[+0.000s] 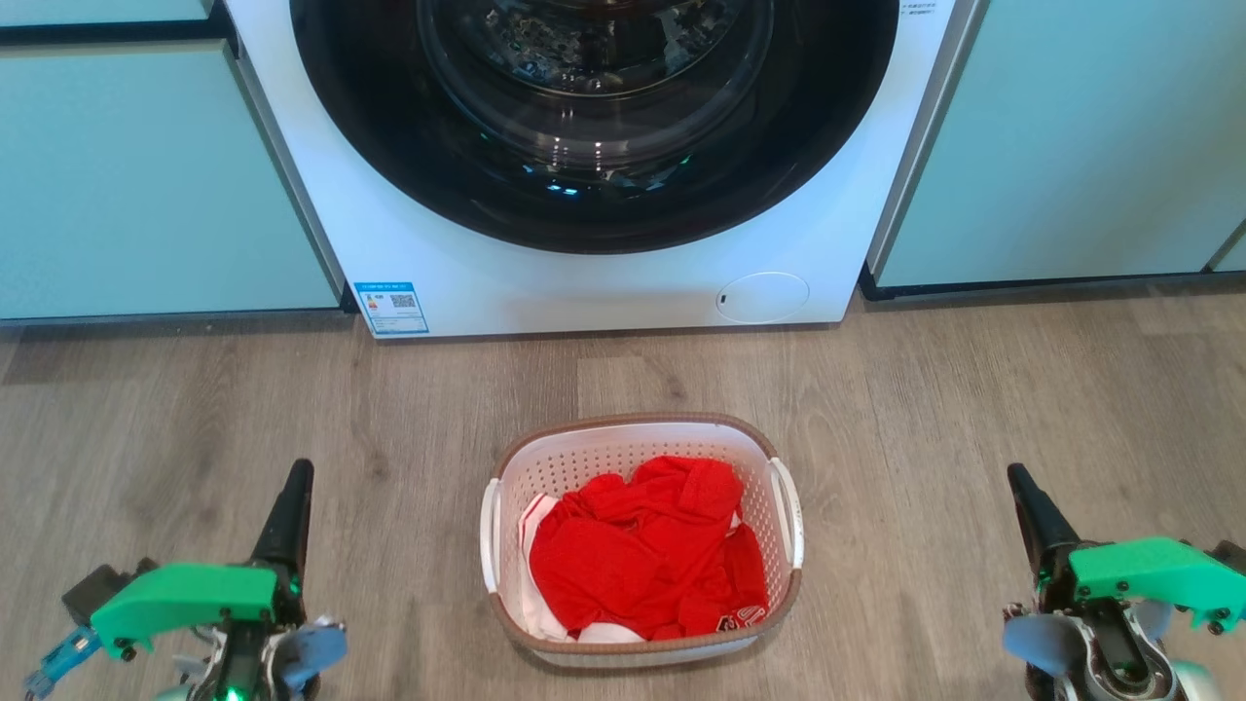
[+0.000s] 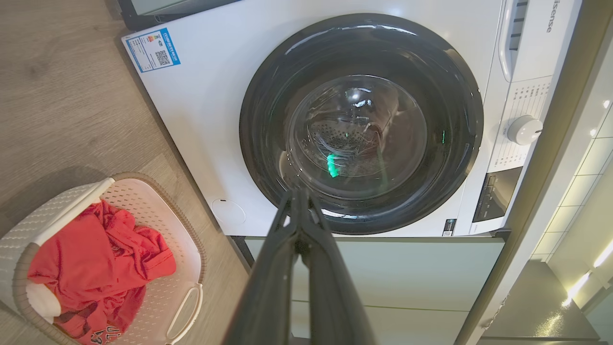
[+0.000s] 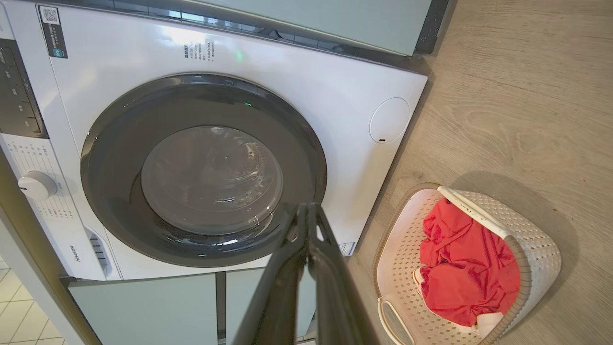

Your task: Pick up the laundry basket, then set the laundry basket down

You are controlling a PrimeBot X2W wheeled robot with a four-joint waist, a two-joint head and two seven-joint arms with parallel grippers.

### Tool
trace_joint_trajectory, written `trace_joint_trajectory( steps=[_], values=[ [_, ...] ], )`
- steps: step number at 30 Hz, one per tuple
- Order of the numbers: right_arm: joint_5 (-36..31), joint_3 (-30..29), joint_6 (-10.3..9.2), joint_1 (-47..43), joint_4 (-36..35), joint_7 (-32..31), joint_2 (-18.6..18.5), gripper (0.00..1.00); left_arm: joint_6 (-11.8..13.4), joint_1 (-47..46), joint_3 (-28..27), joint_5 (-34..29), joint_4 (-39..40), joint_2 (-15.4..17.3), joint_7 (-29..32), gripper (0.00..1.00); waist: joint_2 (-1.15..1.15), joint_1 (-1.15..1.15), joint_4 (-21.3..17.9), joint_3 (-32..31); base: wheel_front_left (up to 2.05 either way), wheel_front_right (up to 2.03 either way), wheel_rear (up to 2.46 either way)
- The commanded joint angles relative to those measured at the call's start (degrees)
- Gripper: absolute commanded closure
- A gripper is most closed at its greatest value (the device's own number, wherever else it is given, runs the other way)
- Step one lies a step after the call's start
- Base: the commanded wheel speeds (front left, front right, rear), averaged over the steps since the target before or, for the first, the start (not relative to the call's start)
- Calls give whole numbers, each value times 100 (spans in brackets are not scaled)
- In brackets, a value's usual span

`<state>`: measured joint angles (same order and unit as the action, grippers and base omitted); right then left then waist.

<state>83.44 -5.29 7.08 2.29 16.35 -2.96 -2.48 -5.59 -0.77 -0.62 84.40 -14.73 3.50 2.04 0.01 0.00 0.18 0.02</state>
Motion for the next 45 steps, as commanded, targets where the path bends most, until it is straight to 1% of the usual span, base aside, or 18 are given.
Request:
trace_joint_trajectory(
  steps=[1,13,45],
  values=[
    [223,72,37,301,-217,-70,-117,100,-82,-360,-225,218,137,96,74,100,-1,0,-3,2,0,0,0],
    [960,-18,41,380,-239,-268,-117,100,-190,-524,-378,953,78,91,275,100,-1,0,-18,16,0,0,0],
    [928,-56,41,383,-237,-299,-90,100,-190,-529,-446,896,74,43,329,100,-1,0,-18,16,0,0,0]
  ],
)
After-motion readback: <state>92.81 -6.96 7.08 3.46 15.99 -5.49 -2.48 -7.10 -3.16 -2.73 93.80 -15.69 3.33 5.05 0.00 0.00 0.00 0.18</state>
